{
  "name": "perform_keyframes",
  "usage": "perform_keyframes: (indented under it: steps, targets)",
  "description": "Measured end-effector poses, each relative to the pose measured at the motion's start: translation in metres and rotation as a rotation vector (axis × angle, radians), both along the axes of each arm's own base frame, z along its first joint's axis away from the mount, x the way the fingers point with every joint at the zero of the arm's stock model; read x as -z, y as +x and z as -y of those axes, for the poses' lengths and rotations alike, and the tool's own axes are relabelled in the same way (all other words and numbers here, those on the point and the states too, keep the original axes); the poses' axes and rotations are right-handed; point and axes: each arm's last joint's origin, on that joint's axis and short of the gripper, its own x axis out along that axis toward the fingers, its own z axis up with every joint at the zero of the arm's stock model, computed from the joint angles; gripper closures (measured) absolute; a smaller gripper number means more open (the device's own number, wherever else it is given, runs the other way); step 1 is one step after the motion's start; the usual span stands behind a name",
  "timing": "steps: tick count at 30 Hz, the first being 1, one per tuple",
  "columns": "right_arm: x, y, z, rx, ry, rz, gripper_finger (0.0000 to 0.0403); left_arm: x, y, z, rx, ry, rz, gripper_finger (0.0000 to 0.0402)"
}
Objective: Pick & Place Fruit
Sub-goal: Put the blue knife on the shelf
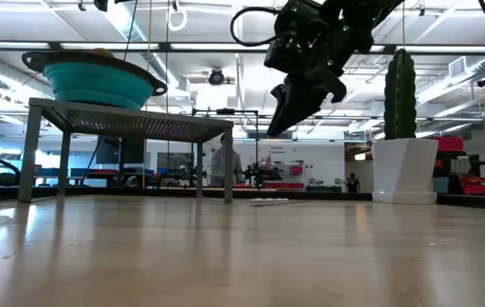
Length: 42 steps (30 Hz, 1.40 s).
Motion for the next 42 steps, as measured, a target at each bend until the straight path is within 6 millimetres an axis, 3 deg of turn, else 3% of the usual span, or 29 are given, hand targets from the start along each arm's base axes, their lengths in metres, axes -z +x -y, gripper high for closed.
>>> perform_keyframes:
  steps: [6,19,32,42]
  targets:
    - [0.001,-0.001,0.001,0.064,-0.023,-0.008,0.0318,0.0,0.0,0.0,0.001,-0.003,-0.001,0.0329]
    - [0.003,-0.002,0.001,0.33,0.159,-0.008,0.0317,0.006,0.0,-0.001,-0.004,-0.032,-0.028,0.0329]
    - [0.058,-0.029,-0.045,0.435,0.291,-0.186,0.0317,0.02,0.009,0.02,0.072,-0.157,-0.02,0.0329]
    - [0.076,-0.034,-0.067,0.568,0.314,-0.072,0.0317,0.034,0.018,0.039,0.11,-0.199,-0.048,0.0329]
